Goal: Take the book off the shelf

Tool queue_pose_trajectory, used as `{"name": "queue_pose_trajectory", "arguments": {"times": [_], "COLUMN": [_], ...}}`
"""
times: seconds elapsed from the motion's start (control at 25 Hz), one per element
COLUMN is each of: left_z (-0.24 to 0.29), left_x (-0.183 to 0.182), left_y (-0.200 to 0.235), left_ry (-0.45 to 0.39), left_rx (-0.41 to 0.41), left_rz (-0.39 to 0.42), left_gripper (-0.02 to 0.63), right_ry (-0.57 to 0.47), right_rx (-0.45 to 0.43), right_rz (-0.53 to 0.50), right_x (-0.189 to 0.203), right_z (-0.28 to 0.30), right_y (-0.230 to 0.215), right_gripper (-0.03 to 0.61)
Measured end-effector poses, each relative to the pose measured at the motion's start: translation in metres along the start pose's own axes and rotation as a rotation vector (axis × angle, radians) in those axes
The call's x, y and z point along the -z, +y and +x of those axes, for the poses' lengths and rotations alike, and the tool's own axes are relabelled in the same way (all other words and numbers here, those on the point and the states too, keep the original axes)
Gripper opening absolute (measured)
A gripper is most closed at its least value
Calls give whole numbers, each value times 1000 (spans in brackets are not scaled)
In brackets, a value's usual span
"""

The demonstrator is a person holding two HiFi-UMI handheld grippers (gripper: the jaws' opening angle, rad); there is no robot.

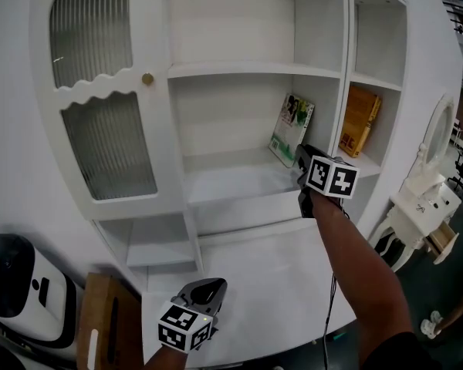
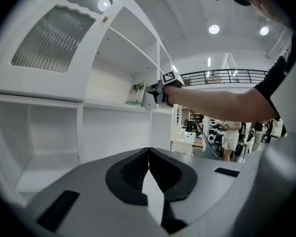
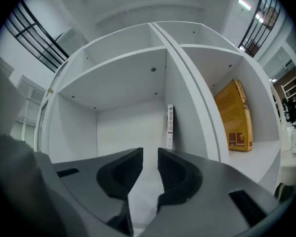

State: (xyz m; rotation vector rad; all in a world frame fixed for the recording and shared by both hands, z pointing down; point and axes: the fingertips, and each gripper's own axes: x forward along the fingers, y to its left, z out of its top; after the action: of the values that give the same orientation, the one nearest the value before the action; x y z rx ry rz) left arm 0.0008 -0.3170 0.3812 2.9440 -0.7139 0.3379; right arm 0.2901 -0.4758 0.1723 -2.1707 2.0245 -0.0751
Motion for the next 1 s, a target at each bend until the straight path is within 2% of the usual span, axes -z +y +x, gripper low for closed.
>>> {"name": "queue_pose_trajectory", "arguments": {"times": [0.16,0.32,0.6,0.76,1.0], "left_z": [1,1,-2,-5,-3], "left_x": [14,24,32,37,42], "left_y": [1,2,4,3,0], "left_ry": [29,46,51,57,72], "left_rx": [-11,-22,-33,-38,-30], "left_rz": [-22,-42,-72,-78,-83], "left_gripper": [11,11,11,11,11], "right_ry": [29,53,39,-5,9], "right_rx": [44,102,250,273,314], "right_rz": [53,45,5,-9,-1], "right_x": [-3,-2,-7,-5,1], "right_z": [30,51,66,63,64], "right_y": [-12,-22,-30,-29,-37], "right_gripper": [121,164,173,173,179]}}
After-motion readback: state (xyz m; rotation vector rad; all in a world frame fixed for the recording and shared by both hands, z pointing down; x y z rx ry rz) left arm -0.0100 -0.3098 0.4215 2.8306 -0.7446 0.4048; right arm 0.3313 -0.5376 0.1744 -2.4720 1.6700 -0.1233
